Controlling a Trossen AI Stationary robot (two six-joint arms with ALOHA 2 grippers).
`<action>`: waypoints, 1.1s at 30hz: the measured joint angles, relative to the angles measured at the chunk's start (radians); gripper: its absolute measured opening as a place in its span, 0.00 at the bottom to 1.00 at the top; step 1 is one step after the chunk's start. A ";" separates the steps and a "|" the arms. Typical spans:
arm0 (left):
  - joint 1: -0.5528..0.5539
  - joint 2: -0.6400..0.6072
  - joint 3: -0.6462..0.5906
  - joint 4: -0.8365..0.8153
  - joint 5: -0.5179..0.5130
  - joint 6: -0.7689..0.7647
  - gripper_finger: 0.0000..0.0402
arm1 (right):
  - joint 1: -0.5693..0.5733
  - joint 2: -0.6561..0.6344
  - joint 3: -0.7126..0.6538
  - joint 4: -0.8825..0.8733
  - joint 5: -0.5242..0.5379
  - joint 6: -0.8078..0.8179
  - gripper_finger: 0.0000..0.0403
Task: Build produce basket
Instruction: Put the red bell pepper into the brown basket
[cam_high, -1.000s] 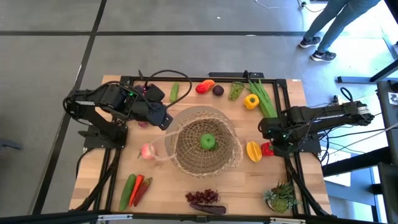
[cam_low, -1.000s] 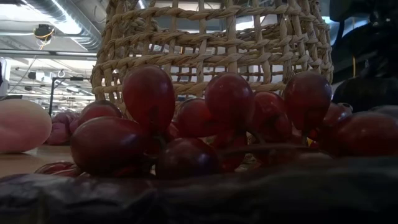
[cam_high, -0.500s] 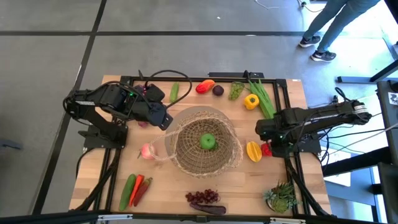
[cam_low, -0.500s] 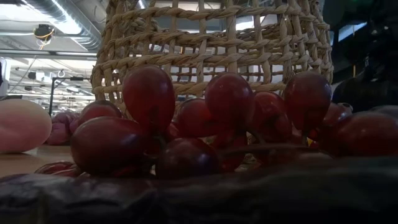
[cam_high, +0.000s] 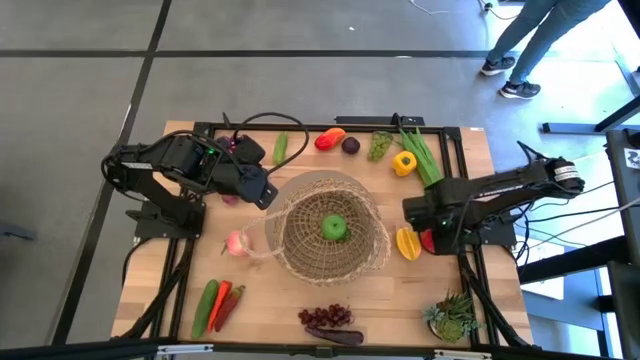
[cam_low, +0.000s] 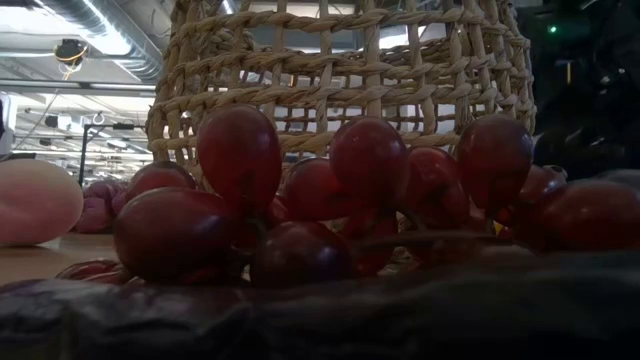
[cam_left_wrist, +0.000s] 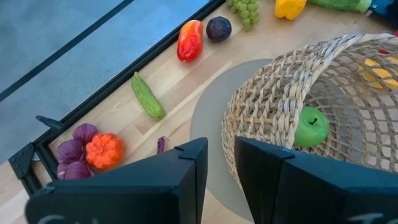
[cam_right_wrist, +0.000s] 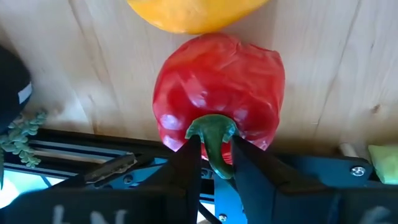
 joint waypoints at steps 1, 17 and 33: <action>0.000 0.000 0.000 0.000 0.000 0.000 0.17 | 0.000 0.008 0.000 -0.001 0.000 0.000 0.22; 0.000 0.000 0.000 0.000 0.000 0.000 0.17 | 0.000 0.051 0.072 -0.004 0.007 0.085 0.02; 0.000 0.000 0.000 -0.001 0.000 0.000 0.17 | 0.000 0.038 0.545 -0.278 0.202 0.219 0.02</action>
